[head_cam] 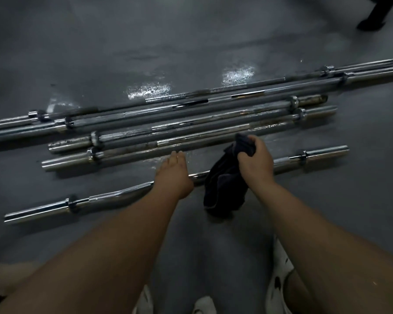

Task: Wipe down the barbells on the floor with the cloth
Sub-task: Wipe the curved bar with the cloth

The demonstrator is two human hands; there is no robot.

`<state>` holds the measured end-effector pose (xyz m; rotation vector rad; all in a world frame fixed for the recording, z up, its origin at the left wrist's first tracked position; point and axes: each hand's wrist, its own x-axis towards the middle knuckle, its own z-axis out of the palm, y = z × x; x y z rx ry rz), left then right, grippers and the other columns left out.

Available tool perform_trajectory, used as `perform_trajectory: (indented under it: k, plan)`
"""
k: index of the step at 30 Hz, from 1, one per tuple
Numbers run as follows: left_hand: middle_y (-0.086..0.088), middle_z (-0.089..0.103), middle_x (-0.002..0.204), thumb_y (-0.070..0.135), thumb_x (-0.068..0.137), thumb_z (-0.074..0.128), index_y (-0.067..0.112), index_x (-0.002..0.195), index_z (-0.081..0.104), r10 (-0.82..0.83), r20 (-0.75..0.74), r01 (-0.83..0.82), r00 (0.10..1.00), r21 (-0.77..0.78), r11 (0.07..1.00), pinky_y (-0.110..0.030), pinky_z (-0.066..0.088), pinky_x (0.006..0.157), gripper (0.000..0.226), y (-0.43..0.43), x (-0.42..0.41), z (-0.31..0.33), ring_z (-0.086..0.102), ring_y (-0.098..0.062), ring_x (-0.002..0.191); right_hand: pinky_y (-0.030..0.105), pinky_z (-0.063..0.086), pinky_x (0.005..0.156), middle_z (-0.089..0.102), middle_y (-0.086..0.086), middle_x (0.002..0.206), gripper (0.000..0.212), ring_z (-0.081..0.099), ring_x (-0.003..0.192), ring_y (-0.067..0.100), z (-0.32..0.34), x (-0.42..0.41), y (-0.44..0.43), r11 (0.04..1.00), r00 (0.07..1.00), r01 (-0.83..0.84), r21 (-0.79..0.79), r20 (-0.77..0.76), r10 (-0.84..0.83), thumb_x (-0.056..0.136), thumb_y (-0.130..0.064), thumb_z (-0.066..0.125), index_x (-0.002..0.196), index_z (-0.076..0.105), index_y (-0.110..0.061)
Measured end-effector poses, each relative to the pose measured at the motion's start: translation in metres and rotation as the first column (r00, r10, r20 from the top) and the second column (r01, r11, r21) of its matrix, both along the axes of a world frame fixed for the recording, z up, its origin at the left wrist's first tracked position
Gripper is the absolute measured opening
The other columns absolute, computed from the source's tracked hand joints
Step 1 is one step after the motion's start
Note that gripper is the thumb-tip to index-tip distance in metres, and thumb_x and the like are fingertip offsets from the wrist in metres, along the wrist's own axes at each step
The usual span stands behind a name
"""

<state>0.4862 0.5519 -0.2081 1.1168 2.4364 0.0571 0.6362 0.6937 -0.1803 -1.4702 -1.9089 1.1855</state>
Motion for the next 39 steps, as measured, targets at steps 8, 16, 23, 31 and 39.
perform_trajectory:
  k: [8, 16, 23, 31, 39]
  plan:
    - [-0.010, 0.014, 0.162, 0.033, 0.085, 0.059, 0.015, 0.154, 0.011, -0.138, 0.049, 0.141, 0.989, -0.064, 0.988, -0.042, 0.022, 0.119, 0.086, 0.011, -0.008, -0.069, 0.020, -0.029, 0.147, 0.027, 0.039, 0.093, 0.048, 0.010, 0.138, 0.061, 0.053, 0.117, 0.027, -0.072, -0.010, 0.039, 0.999, 0.981, -0.039, 0.038, 0.190, 0.031, 0.088, -0.017, 0.059, 0.146, 0.041, -0.027]
    - [-0.005, 0.007, 0.164, 0.033, 0.083, 0.058, 0.018, 0.156, 0.008, -0.199, 0.081, 0.205, 0.977, -0.070, 0.976, -0.040, 0.014, 0.121, 0.091, 0.005, -0.028, -0.127, 0.011, -0.024, 0.150, 0.044, 0.030, 0.114, 0.024, 0.009, 0.160, 0.069, 0.019, 0.147, 0.031, -0.157, -0.040, 0.040, 0.999, 0.861, -0.031, -0.022, 0.507, 0.038, 0.088, -0.045, 0.062, 0.152, 0.038, -0.031]
    - [-0.005, 0.008, 0.164, 0.032, 0.076, 0.054, 0.013, 0.156, 0.012, -0.146, 0.039, 0.145, 0.989, 0.025, 0.989, -0.043, 0.006, 0.121, 0.093, 0.003, -0.022, -0.147, 0.007, -0.021, 0.151, 0.044, 0.050, 0.091, 0.056, 0.000, 0.132, 0.045, 0.051, 0.118, 0.030, -0.163, -0.074, 0.000, 0.746, 0.711, -0.649, 0.150, 0.467, 0.525, 0.074, -0.028, 0.068, 0.119, 0.065, -0.033]
    - [-0.008, 0.015, 0.163, 0.035, 0.068, 0.049, 0.012, 0.155, 0.017, -0.161, 0.016, 0.160, 0.987, 0.039, 0.986, -0.045, 0.007, 0.121, 0.096, 0.003, -0.020, -0.149, 0.011, -0.023, 0.151, 0.040, 0.040, 0.101, 0.051, 0.007, 0.135, 0.049, 0.046, 0.120, 0.037, -0.172, -0.059, -0.006, 0.936, 0.837, -0.324, 0.140, 0.504, 0.214, 0.077, -0.014, 0.063, 0.124, 0.063, -0.029]
    - [-0.007, 0.011, 0.164, 0.037, 0.067, 0.045, 0.010, 0.156, 0.014, -0.153, 0.052, 0.149, 0.987, 0.076, 0.986, -0.039, 0.002, 0.122, 0.097, 0.001, -0.027, -0.149, 0.007, -0.020, 0.151, 0.049, 0.041, 0.108, 0.045, 0.013, 0.145, 0.053, 0.039, 0.129, 0.040, -0.170, -0.036, 0.050, 0.917, 0.797, -0.337, 0.211, 0.583, 0.159, 0.076, -0.022, 0.063, 0.129, 0.062, -0.021]
